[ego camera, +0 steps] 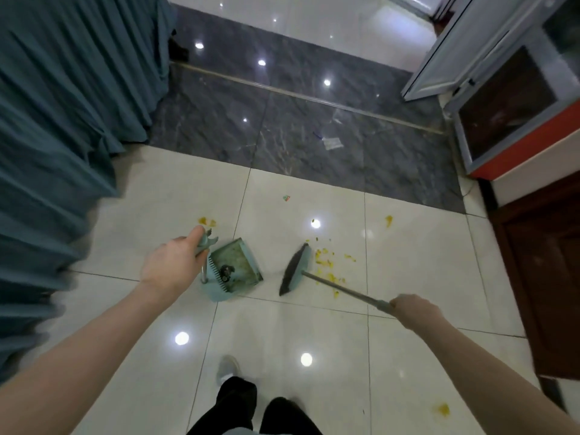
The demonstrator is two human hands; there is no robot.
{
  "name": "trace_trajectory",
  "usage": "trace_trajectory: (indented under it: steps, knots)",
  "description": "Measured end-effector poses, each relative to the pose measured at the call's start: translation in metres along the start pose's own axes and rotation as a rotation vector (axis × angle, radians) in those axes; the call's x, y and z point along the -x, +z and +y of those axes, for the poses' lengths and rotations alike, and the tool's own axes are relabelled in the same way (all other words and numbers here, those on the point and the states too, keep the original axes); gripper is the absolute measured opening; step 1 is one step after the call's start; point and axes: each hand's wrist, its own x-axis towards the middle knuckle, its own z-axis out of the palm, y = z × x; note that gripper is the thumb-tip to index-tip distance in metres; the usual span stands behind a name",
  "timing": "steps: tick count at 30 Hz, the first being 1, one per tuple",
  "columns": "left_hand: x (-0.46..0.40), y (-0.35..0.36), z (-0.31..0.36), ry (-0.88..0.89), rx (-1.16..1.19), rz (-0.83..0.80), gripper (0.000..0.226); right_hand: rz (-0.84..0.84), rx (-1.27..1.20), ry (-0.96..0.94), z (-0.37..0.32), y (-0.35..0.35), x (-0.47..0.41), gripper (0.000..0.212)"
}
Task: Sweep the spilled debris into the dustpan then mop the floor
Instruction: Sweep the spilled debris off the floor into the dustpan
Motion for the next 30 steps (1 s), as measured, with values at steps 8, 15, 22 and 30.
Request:
trace_trajectory:
  steps: [8,15,22,30]
  knots:
    - [-0.093,-0.007,0.008,0.1,-0.012,-0.01,0.025,0.017,-0.111,0.042,0.04,-0.056,-0.013,0.04]
    - [-0.171,-0.02,0.034,0.073,-0.057,-0.007,0.025,0.033,-0.375,-0.008,0.002,-0.141,-0.1,0.037]
    - [-0.259,-0.033,0.064,0.0,-0.123,-0.029,0.024,0.015,-0.764,-0.093,-0.073,-0.22,-0.239,0.046]
    - [-0.341,-0.022,0.098,0.108,-0.205,-0.074,0.027,-0.083,-0.528,-0.091,-0.084,-0.244,-0.314,0.033]
